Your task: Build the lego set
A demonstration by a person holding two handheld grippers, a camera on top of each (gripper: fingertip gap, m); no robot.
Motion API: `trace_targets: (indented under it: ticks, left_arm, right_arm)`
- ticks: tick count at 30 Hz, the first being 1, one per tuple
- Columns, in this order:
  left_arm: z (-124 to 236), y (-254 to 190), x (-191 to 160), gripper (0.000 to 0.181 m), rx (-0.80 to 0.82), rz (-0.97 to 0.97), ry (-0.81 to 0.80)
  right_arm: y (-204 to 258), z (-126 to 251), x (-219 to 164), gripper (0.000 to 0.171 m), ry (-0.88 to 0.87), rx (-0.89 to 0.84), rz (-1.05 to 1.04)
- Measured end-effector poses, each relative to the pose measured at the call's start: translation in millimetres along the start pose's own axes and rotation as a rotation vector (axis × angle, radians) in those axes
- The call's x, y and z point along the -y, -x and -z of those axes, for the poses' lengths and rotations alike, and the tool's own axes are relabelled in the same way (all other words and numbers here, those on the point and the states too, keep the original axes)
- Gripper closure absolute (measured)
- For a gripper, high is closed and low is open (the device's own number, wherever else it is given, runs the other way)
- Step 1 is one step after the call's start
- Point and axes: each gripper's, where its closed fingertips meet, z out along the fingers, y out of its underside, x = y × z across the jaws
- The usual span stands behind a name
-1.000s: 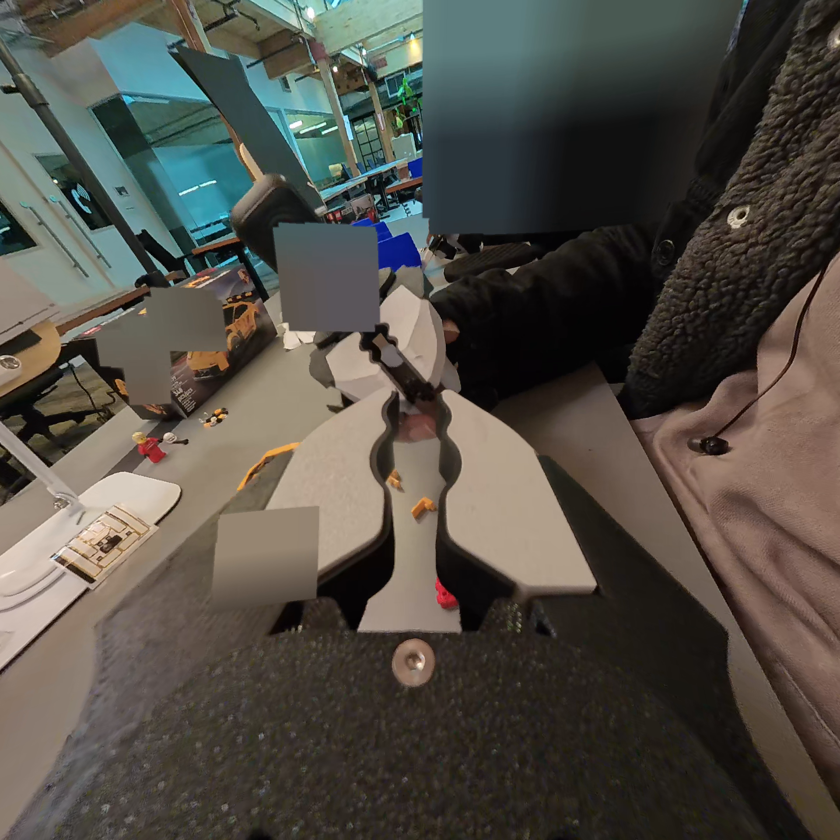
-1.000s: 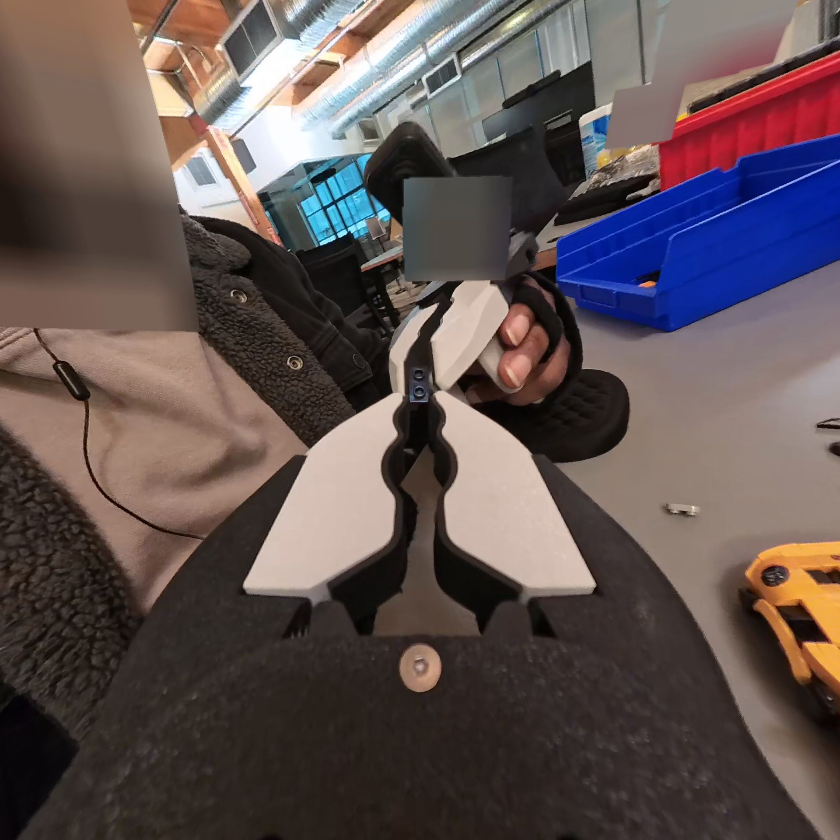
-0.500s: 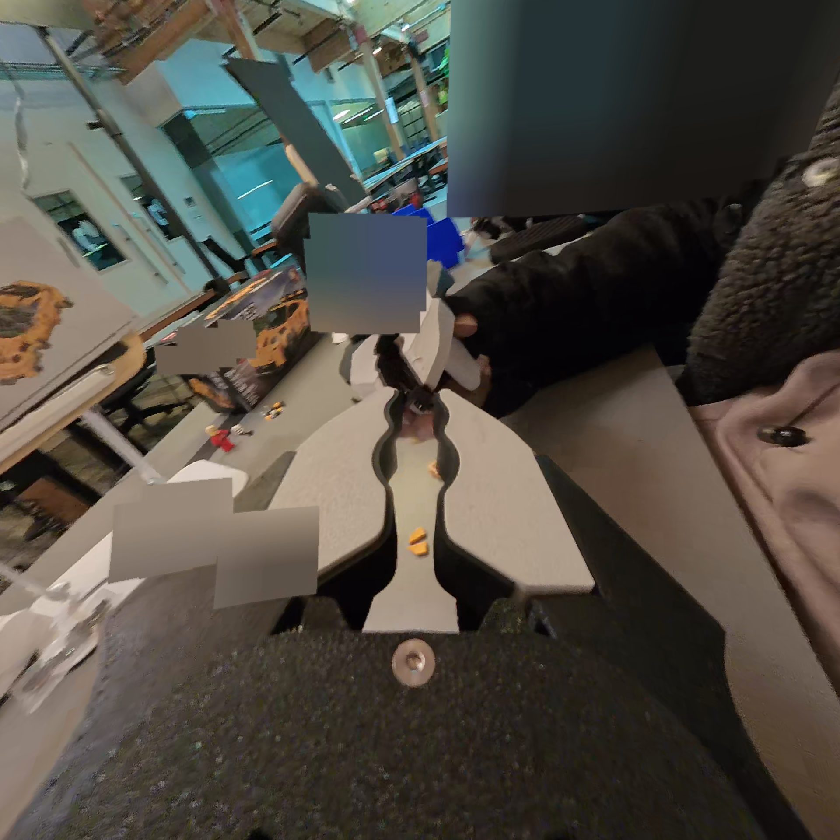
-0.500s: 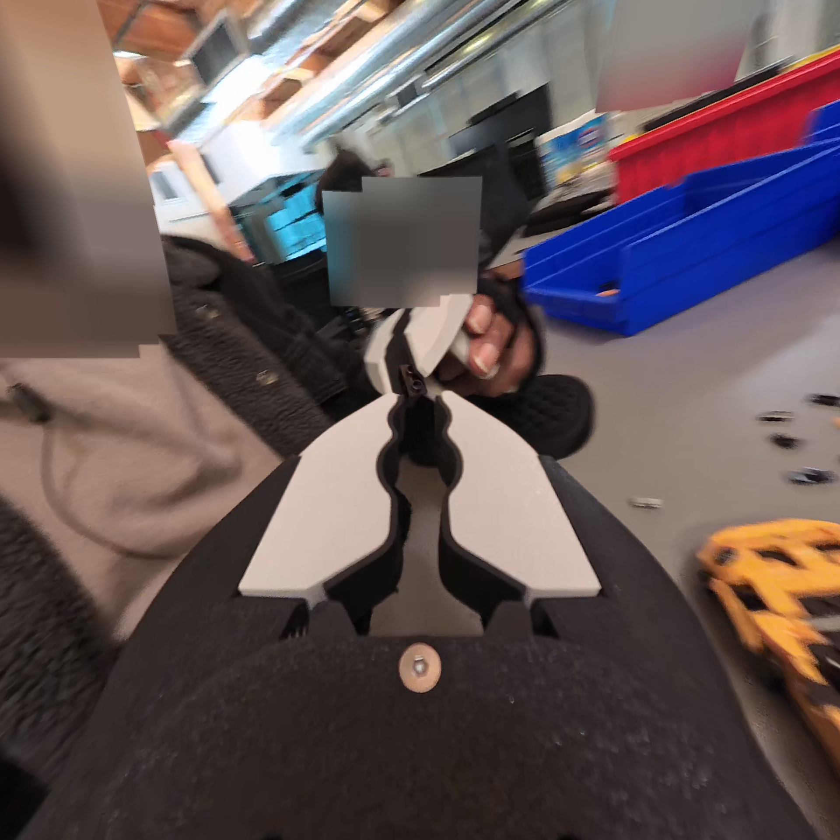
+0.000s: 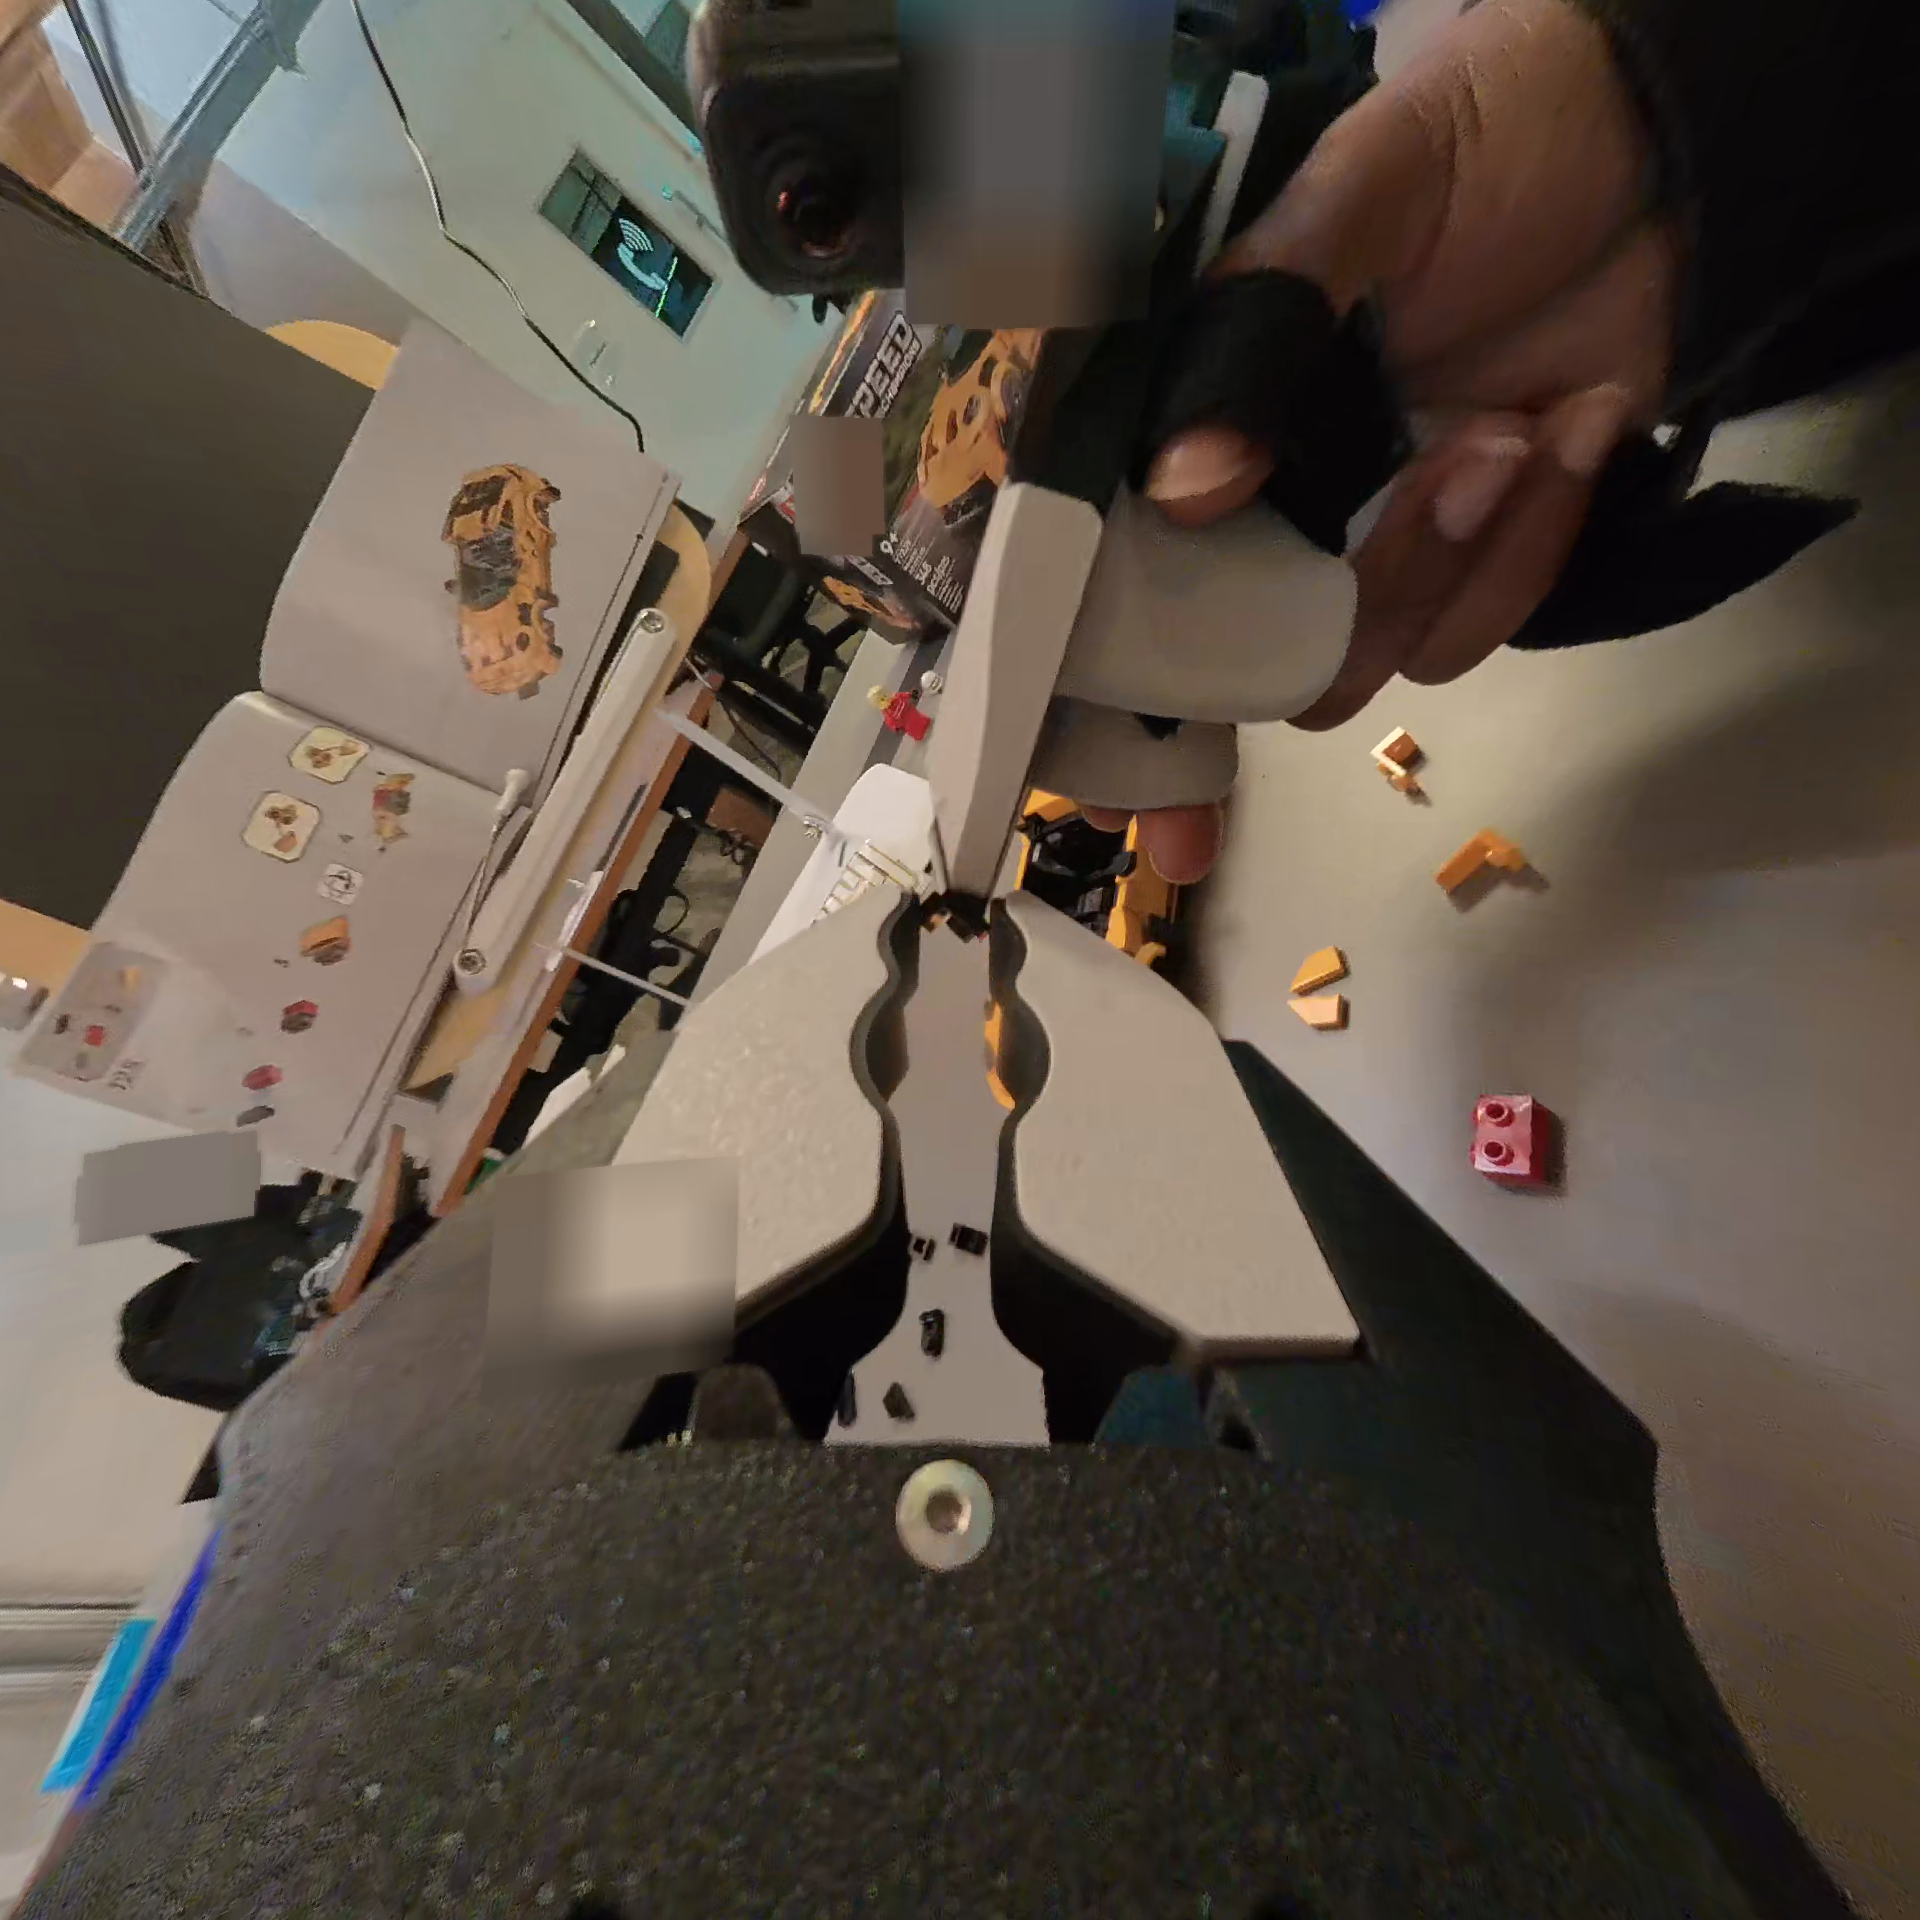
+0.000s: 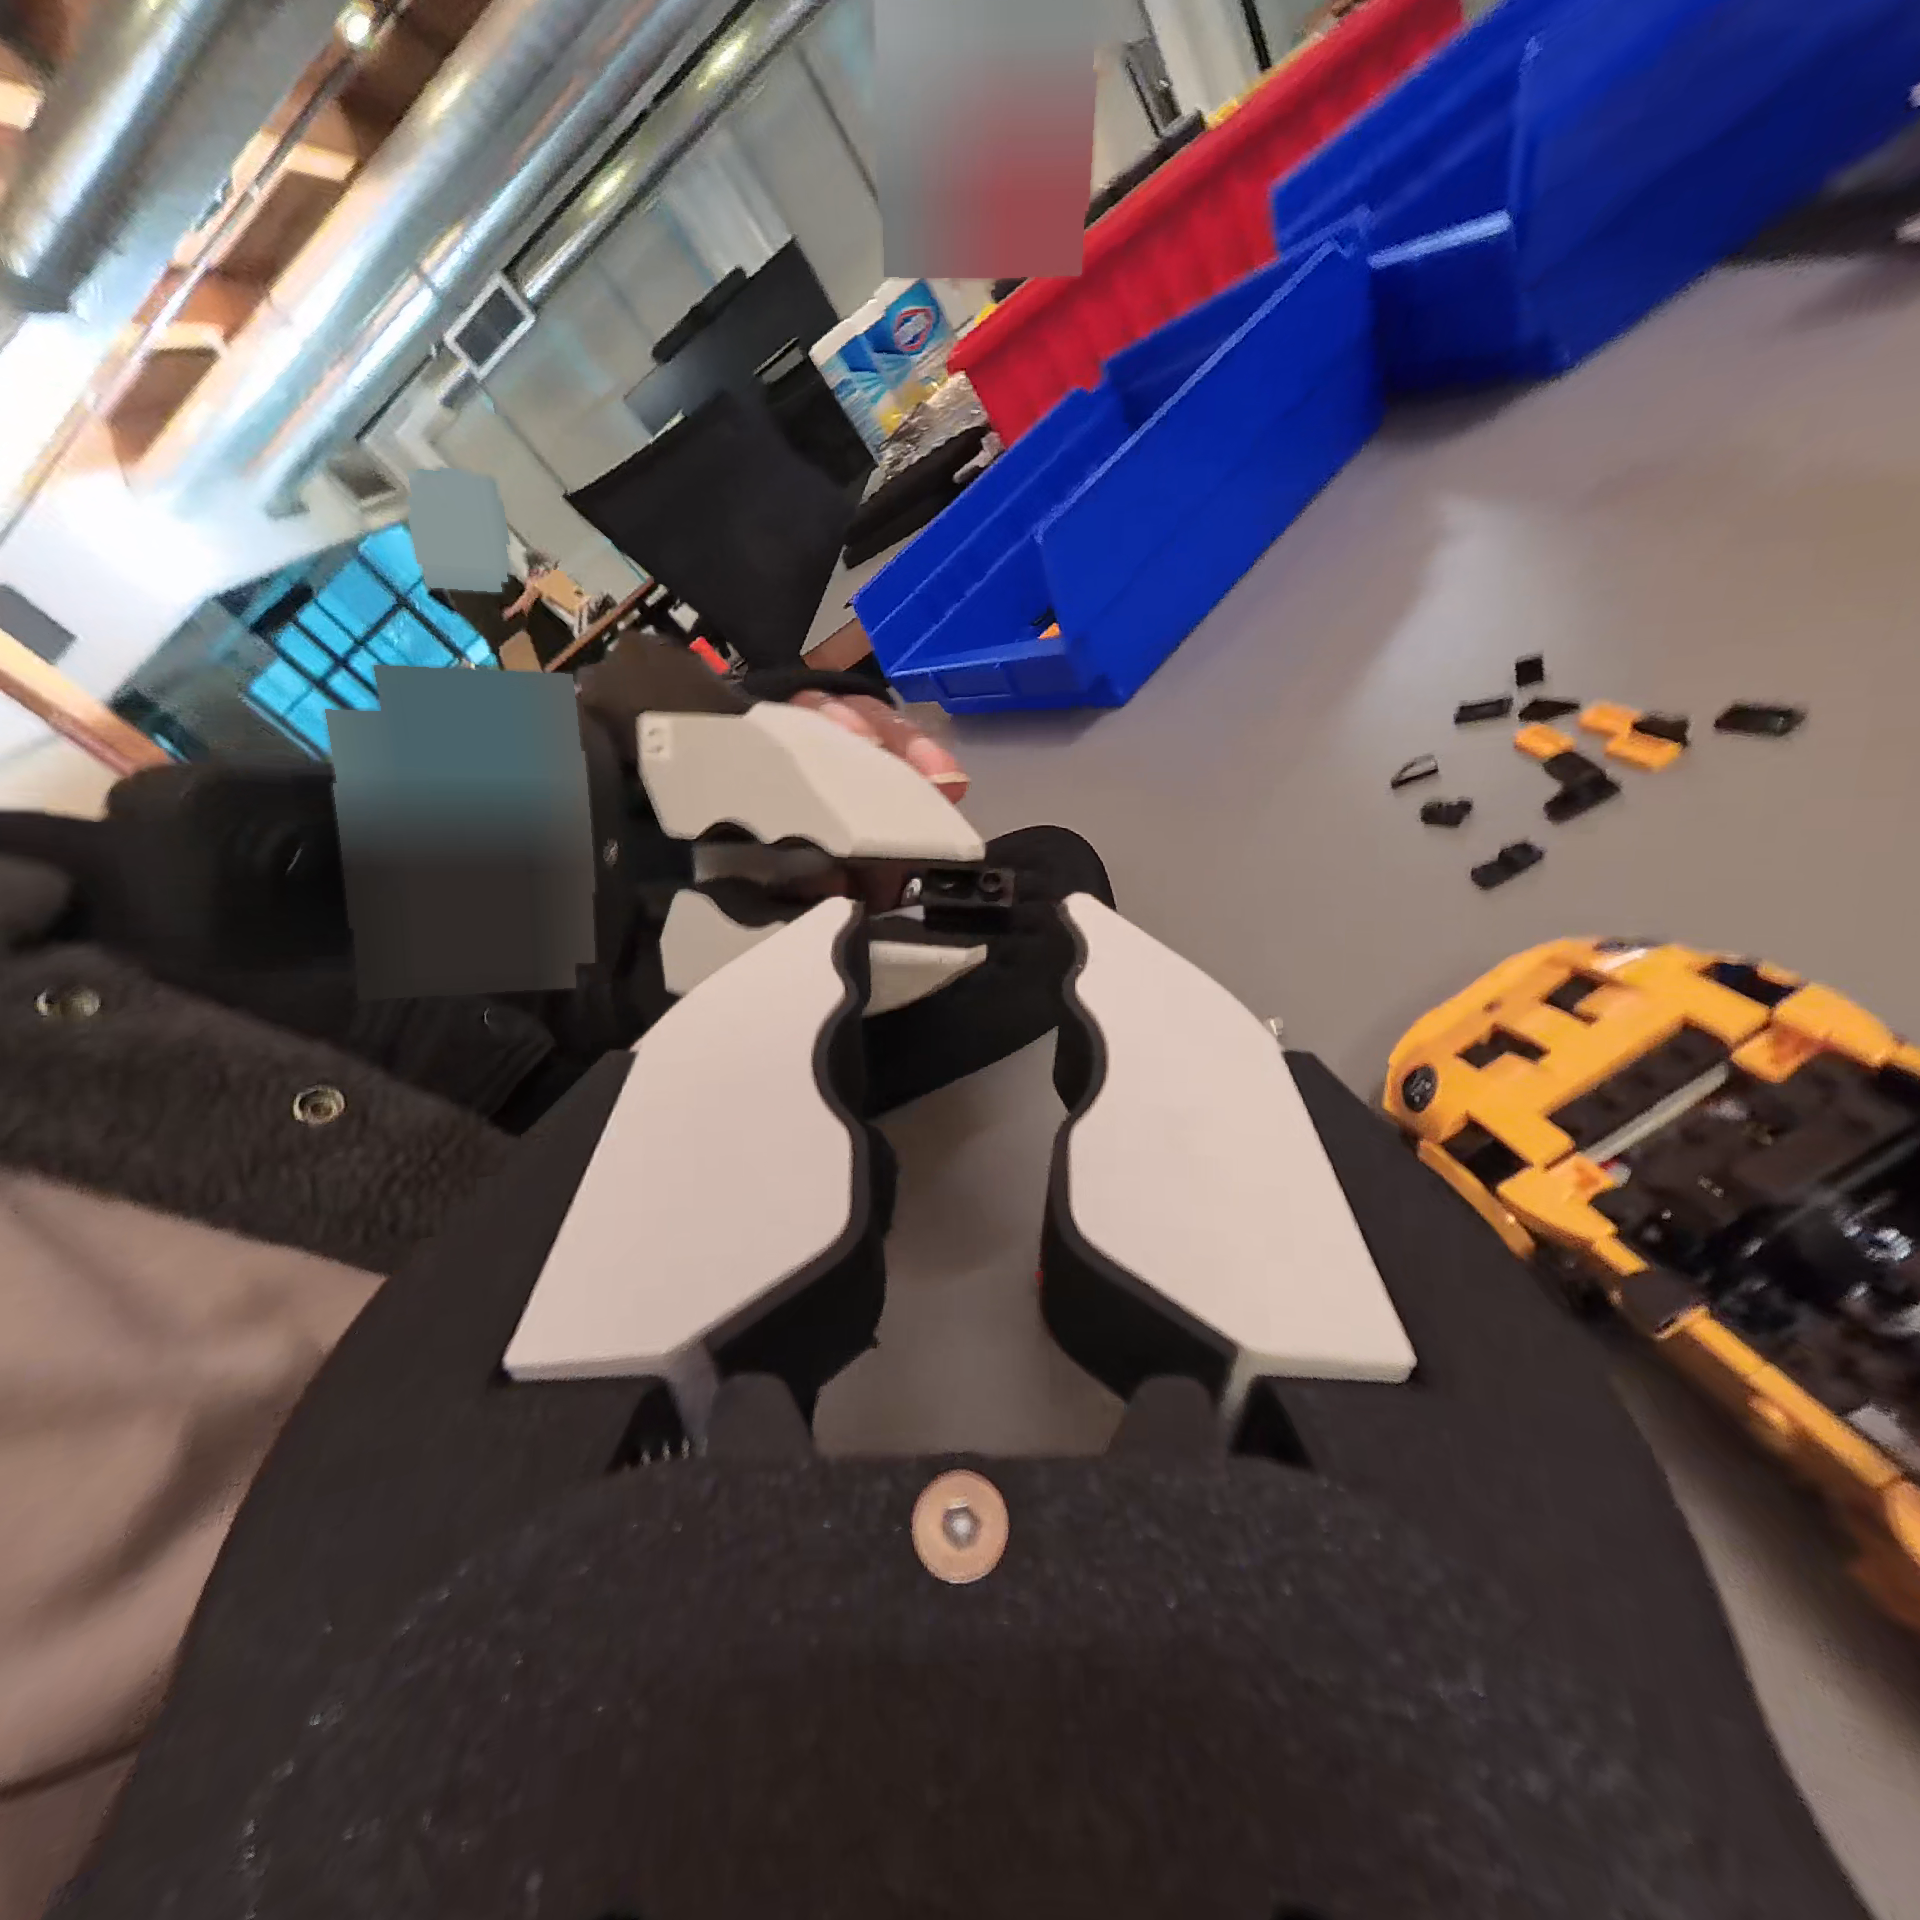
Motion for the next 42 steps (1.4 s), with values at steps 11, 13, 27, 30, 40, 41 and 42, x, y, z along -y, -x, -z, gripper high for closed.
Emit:
trace_targets:
  ticks: [11,13,27,30,40,41,42]
  left_arm:
    - [17.0,-15.9,19.6,0.161,-0.215,0.075,-0.195]
    - [23.5,-15.4,25.8,0.162,-0.261,0.113,-0.243]
    - [46.3,-46.0,45.3,0.179,-0.521,0.152,-0.369]
    - [41.6,-43.9,37.3,0.180,-0.537,0.201,-0.296]
    - [23.4,-70.0,-29.8,0.180,-0.806,0.425,0.269]
    - [22.4,-74.7,-32.1,0.180,-0.836,0.439,0.297]
    - [22.7,-79.8,-33.6,0.180,-0.877,0.454,0.325]
  right_arm:
    - [27.1,10.2,-9.9,0.155,0.084,0.253,0.009]
    - [35.2,13.1,-15.7,0.156,0.118,0.326,0.003]
    - [67.7,15.1,-46.0,0.155,0.269,0.541,-0.018]
    - [60.0,12.0,-43.9,0.154,0.259,0.488,-0.022]
    - [7.9,6.3,-65.6,0.151,0.454,-0.108,0.557]
    - [5.4,4.3,-73.5,0.151,0.489,-0.131,0.592]
    - [3.1,2.8,-80.9,0.151,0.518,-0.144,0.608]
